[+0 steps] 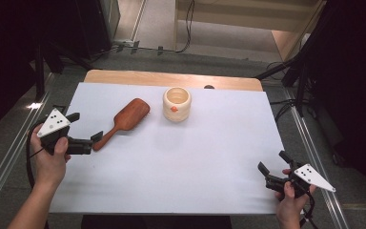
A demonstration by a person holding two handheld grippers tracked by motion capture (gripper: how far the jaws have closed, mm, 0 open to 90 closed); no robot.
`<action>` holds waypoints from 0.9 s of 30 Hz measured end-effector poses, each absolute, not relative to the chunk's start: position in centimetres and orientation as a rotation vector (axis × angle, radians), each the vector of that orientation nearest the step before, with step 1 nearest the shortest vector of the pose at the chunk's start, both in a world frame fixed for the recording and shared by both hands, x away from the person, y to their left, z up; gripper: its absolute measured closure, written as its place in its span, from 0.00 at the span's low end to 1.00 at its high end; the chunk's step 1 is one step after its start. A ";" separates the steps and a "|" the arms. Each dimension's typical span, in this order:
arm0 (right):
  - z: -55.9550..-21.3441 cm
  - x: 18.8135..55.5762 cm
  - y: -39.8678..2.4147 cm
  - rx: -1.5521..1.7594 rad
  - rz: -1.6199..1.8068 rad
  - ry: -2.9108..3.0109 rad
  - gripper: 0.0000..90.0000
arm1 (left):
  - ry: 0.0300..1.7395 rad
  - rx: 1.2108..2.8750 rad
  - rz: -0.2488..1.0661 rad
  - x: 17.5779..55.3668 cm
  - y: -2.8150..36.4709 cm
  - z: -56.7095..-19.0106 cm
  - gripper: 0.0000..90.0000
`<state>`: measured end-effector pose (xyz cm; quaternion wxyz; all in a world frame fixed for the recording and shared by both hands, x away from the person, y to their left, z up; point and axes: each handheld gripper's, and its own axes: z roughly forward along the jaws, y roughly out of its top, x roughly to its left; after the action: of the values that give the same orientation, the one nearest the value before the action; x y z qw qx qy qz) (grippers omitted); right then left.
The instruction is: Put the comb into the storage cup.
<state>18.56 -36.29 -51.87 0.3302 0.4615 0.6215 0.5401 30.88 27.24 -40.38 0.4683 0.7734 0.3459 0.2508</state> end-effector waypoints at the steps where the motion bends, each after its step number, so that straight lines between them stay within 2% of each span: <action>1: -51.9 18.6 -36.3 1.207 1.413 1.625 0.02 | 0.847 1.903 0.608 31.1 27.1 -40.3 0.00; 27: -51.9 18.8 -36.1 1.217 1.401 1.647 0.00 | 0.884 2.136 0.499 35.8 24.4 -41.8 0.00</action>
<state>18.80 -36.09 -51.85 0.3243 0.4640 0.6279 0.5341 35.83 24.36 -41.77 0.3785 0.8361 0.3459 0.1952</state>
